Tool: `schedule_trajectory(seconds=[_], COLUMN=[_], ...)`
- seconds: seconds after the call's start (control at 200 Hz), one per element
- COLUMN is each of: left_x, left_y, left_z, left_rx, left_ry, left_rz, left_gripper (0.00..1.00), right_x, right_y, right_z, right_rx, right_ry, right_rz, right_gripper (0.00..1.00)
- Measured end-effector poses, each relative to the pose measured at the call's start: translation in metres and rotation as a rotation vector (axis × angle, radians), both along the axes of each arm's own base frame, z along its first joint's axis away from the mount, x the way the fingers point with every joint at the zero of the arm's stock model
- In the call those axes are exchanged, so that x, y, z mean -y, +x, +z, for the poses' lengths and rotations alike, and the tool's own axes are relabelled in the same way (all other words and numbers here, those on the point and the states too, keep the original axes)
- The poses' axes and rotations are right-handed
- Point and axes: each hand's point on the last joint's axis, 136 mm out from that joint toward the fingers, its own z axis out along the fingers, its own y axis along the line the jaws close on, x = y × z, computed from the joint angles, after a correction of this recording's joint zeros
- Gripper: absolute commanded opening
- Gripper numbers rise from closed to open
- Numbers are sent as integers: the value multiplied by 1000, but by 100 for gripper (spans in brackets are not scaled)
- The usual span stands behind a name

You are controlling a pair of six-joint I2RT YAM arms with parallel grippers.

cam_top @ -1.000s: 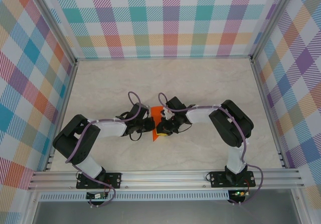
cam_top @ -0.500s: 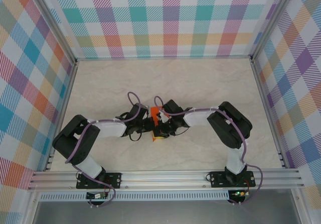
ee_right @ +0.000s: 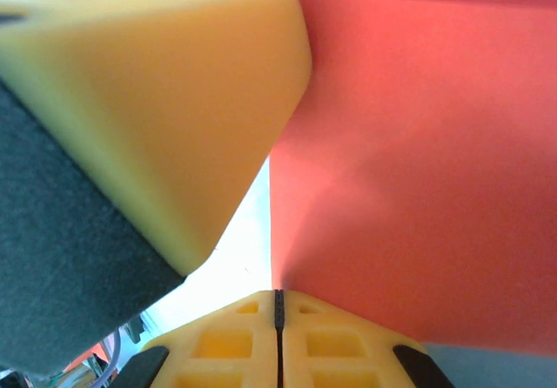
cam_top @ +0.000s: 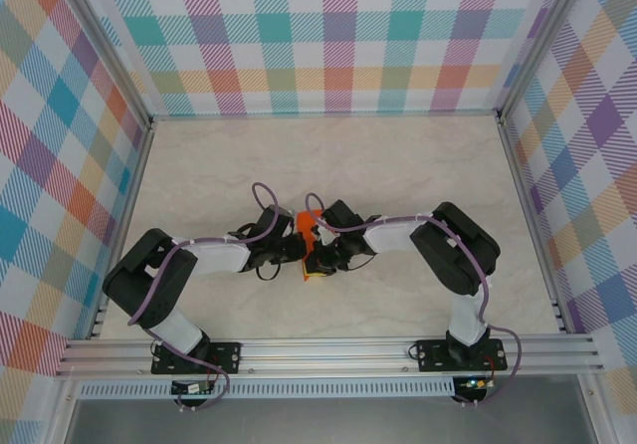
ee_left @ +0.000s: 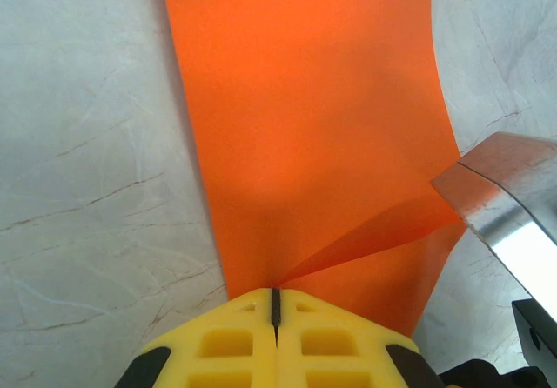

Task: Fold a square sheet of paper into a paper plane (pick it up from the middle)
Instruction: Third fold the triangle at the center of the table.

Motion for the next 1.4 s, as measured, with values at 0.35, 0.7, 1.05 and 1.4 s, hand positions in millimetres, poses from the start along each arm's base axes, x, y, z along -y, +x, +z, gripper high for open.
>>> schedule_trajectory(seconds=[0.35,0.7,1.05,1.4], left_x=[-5,-11,-12,-11], left_y=[-1,-2,-3,-2], left_z=[0,12,8,0], left_rx=[3,33,25,15], left_ry=[21,26,33,53], left_rz=[14,26,25,11], left_gripper=[0,0,0,0], right_x=[-1,2,3,3], right_y=[-4,5,11,10], right_z=[8,16,21,19], right_rx=[17,68,98,90], right_ry=[22,11,1,1], right_rz=[9,-27,-56,-52], right_gripper=[9,10,11,10])
